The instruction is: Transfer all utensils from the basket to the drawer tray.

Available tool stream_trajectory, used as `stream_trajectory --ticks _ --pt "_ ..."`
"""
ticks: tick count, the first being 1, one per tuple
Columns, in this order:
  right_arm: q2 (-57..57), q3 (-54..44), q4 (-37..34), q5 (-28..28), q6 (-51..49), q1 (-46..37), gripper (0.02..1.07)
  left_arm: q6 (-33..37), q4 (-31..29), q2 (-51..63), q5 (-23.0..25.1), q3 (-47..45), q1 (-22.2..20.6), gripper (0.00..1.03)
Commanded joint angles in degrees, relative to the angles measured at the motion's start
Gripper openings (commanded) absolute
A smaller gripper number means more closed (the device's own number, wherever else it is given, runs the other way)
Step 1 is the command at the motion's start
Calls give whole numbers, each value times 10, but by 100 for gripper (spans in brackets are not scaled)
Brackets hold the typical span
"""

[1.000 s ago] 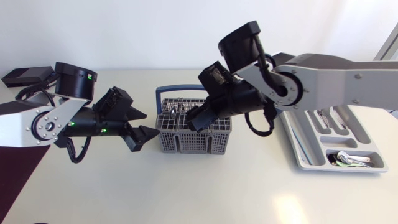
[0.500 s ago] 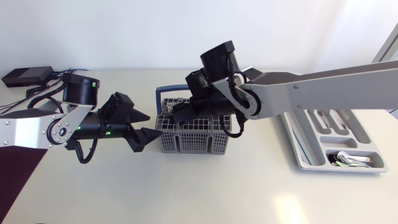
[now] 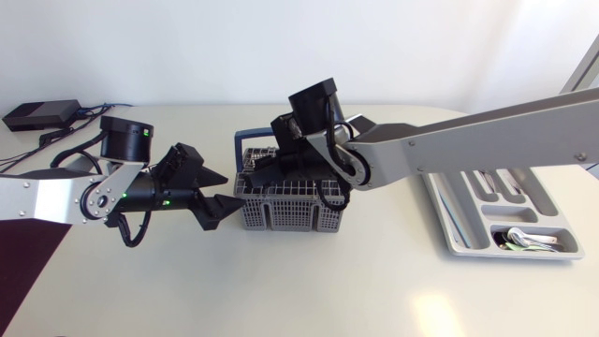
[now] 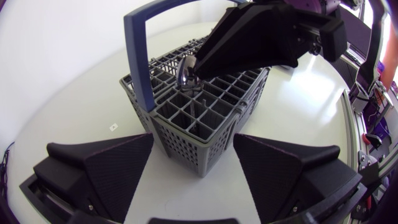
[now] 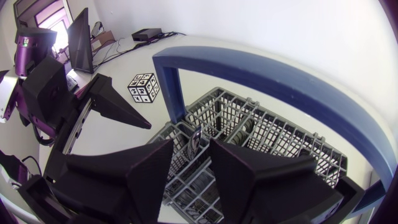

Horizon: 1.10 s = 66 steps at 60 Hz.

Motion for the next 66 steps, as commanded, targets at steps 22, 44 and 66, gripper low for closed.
stream_trajectory --ticks 22,44,66 --pt "41 4 35 5 12 9 11 9 12 18 8 -10 3 90" --pt "57 3 44 1 0 5 8 7 13 22 10 -11 -9 91" --pt "9 -40 76 -6 -21 9 8 2 10 23 10 -6 -14 91"
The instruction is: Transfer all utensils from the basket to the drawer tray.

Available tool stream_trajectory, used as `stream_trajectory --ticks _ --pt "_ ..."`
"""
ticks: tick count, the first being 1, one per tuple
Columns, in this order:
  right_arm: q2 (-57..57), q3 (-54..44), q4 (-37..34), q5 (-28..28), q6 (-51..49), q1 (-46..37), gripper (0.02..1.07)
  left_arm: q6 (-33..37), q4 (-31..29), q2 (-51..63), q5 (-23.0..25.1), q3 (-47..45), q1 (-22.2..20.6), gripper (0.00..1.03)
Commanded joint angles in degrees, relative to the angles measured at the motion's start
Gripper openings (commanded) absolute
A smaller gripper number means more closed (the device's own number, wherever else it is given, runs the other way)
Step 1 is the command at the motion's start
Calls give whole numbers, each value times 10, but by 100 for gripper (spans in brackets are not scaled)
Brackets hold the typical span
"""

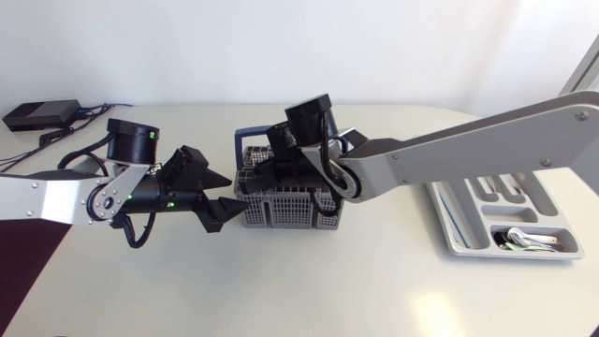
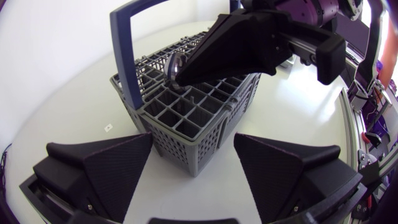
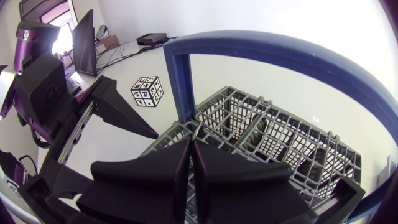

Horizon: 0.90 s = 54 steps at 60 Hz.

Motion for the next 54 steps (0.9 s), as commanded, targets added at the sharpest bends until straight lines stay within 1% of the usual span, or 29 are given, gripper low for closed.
stream_trajectory --ticks 1,16,36,41,50,54 --pt "-20 -24 2 0 -20 4 8 2 2 11 9 -5 -4 91" --pt "-40 -37 21 -42 -30 0 8 0 -3 11 9 0 -9 91" --pt "-89 -44 20 -69 -56 -14 8 0 -6 11 9 0 -10 91" --pt "-115 -32 -1 -94 -57 -24 8 0 -6 10 9 0 -10 91" --pt "-155 -14 -43 -162 -41 -47 8 1 -11 4 13 0 -10 91" --pt "-174 -10 -57 -182 -40 -58 8 0 -12 1 15 1 -10 92"
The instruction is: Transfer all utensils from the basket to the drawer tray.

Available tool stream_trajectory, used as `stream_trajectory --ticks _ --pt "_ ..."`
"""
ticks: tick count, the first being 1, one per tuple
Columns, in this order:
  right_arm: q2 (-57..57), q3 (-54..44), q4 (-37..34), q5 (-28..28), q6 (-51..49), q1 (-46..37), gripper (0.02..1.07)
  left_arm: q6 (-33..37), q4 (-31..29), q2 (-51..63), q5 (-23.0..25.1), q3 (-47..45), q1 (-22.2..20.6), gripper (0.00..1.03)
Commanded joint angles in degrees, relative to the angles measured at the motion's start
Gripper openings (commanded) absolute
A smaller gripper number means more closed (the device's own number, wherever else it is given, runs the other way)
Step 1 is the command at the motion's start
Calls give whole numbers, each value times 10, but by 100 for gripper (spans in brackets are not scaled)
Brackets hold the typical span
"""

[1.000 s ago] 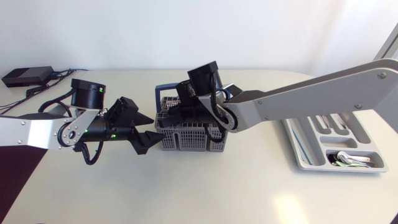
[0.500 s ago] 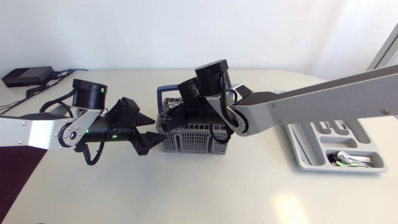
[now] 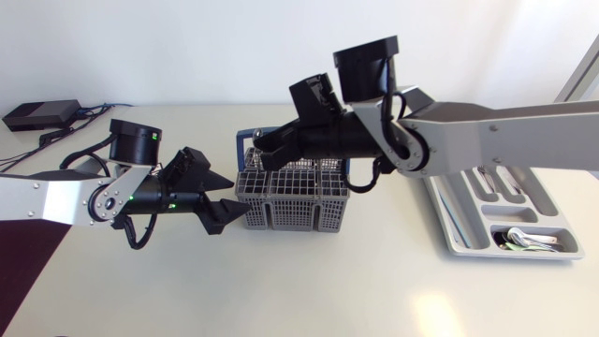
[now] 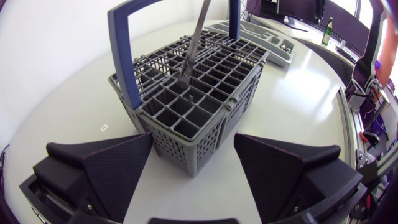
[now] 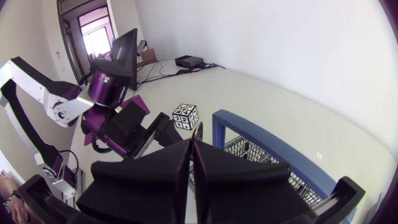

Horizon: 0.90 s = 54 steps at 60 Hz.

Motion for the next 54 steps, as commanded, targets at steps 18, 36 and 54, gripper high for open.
stream_trajectory --ticks 18,36,54 --pt "-168 -4 -170 -44 -40 -71 8 -3 -39 -41 15 6 -3 92" --pt "-265 -51 -423 -45 -224 -231 8 -5 -66 -65 14 11 -5 92" --pt "-278 -133 -547 -15 -595 -564 8 -2 -99 -70 11 27 -3 92"
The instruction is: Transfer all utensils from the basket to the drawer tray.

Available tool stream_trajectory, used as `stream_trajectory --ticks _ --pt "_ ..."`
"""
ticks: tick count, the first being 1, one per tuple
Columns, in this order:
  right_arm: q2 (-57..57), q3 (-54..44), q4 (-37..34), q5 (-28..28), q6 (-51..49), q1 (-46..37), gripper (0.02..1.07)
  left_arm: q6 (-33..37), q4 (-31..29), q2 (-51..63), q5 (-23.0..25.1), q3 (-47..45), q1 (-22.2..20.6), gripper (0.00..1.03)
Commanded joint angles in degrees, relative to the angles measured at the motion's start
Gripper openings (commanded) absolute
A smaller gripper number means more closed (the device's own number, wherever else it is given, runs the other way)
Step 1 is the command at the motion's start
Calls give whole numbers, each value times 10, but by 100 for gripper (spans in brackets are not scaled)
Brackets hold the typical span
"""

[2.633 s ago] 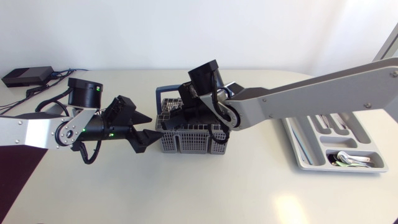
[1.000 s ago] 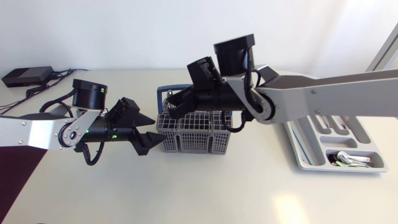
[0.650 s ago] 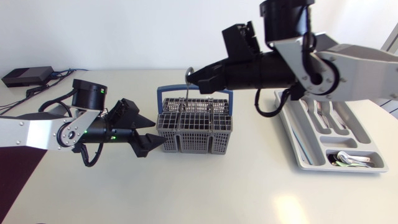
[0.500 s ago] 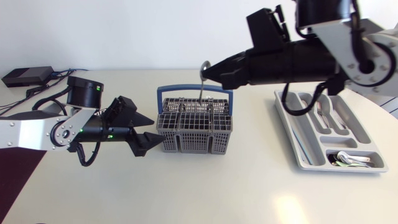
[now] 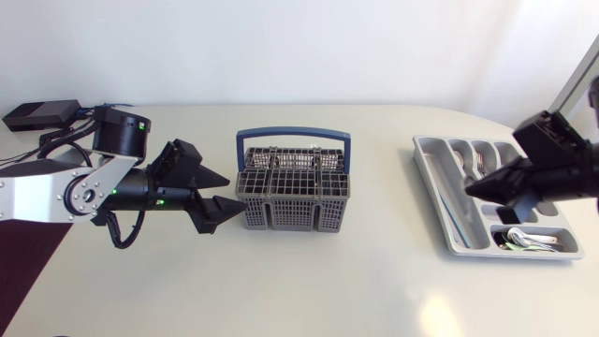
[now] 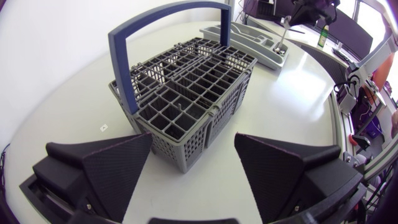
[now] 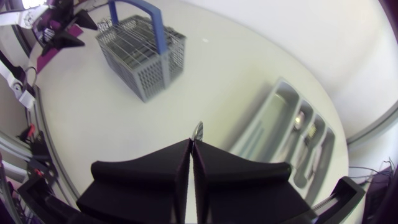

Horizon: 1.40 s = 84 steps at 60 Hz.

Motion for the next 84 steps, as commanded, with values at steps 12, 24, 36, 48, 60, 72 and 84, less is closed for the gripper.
stream_trajectory --ticks 12,24,36,48,60,72,84 --pt "78 -52 55 45 -280 -216 8 -1 -20 -9 -26 21 -21 92" --pt "158 -78 159 85 -344 -260 8 0 -39 -19 -47 31 -36 92" --pt "208 -99 257 127 -386 -279 8 0 -51 -31 -54 31 -33 92" --pt "184 -106 262 131 -389 -290 73 2 -54 -33 -56 34 -18 92" --pt "100 -104 240 126 -368 -283 97 5 -54 -32 -56 37 2 92" --pt "28 -101 201 122 -229 -162 98 11 -51 -8 -56 47 36 92" --pt "38 -97 207 153 -27 46 98 12 -35 29 -61 55 67 92"
